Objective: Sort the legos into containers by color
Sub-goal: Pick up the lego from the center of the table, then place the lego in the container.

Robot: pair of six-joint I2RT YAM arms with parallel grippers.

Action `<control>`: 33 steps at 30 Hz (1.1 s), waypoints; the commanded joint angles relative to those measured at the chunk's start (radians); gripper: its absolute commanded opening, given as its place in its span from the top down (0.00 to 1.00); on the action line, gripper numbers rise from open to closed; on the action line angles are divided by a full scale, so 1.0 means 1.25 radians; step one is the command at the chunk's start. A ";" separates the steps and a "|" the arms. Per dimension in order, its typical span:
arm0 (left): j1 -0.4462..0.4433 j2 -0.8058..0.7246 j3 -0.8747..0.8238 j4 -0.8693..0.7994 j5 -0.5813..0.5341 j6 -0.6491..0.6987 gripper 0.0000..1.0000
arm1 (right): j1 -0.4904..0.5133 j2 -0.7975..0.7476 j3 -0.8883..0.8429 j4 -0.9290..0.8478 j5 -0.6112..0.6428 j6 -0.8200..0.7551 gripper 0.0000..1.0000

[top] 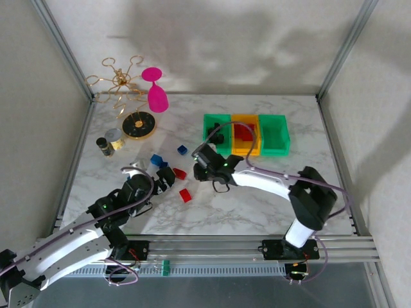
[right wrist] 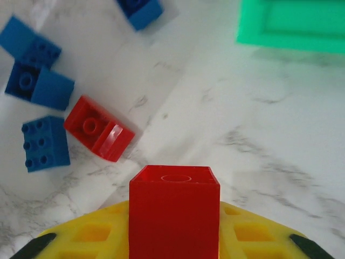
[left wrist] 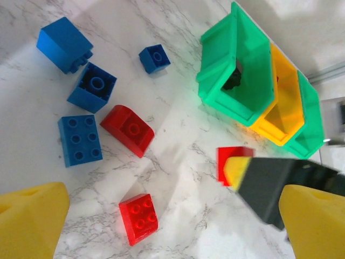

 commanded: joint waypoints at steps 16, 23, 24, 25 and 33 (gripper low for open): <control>0.007 0.220 0.091 0.244 0.068 0.073 0.00 | -0.405 0.022 0.096 -0.014 0.062 -0.193 0.70; 0.007 0.276 0.119 0.265 0.060 0.083 0.00 | -0.473 0.147 0.198 0.005 0.030 -0.236 0.68; 0.007 0.282 0.120 0.270 0.059 0.081 0.00 | -0.478 0.164 0.211 0.008 0.030 -0.243 0.68; 0.007 0.287 0.121 0.276 0.058 0.081 0.00 | -0.483 0.179 0.225 0.008 0.030 -0.245 0.67; 0.008 0.326 0.152 0.279 0.055 0.090 0.00 | -0.499 0.253 0.308 -0.011 0.008 -0.263 0.53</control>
